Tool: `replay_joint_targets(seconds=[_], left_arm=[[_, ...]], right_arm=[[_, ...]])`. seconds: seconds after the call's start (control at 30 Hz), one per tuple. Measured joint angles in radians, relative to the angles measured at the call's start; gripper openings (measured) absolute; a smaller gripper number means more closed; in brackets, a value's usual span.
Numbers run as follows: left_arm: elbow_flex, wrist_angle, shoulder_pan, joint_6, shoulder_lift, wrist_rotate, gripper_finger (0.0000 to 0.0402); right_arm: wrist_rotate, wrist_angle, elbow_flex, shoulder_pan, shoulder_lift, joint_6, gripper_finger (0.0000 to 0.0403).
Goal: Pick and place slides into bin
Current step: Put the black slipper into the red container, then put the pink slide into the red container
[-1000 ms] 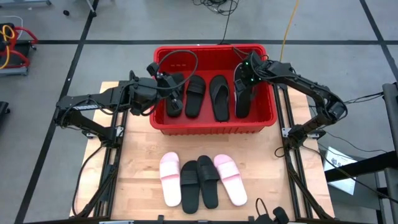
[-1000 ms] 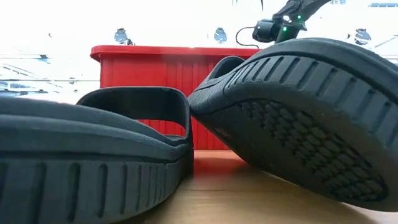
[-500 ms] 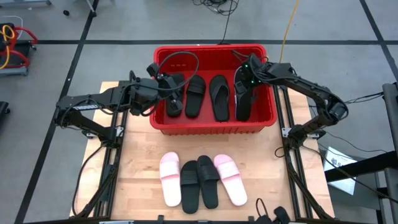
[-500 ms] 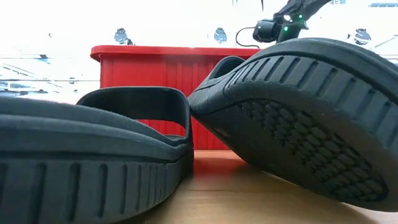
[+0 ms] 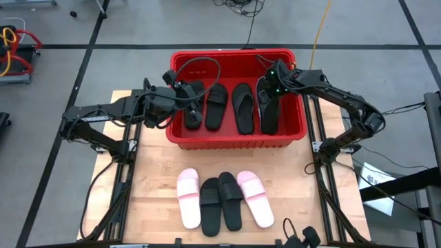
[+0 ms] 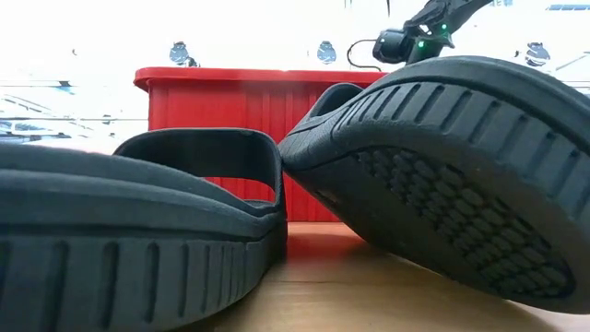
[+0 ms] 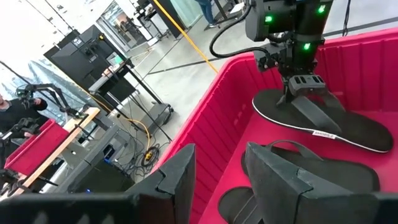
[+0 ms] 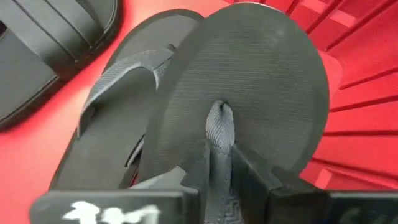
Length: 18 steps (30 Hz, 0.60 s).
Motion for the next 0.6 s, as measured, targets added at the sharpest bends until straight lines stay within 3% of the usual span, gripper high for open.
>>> replay_joint_targets(seconds=[0.37,0.6], left_arm=[[0.000,-0.001,0.000,0.002,0.000,0.000,0.0150],[0.000,-0.007,0.000,0.000,0.000,0.000,0.0150]], right_arm=[[0.016,0.040,0.002,0.000,0.000,-0.003,0.0142],[0.012,0.102,0.003,0.000,-0.003,-0.070,0.0167]])
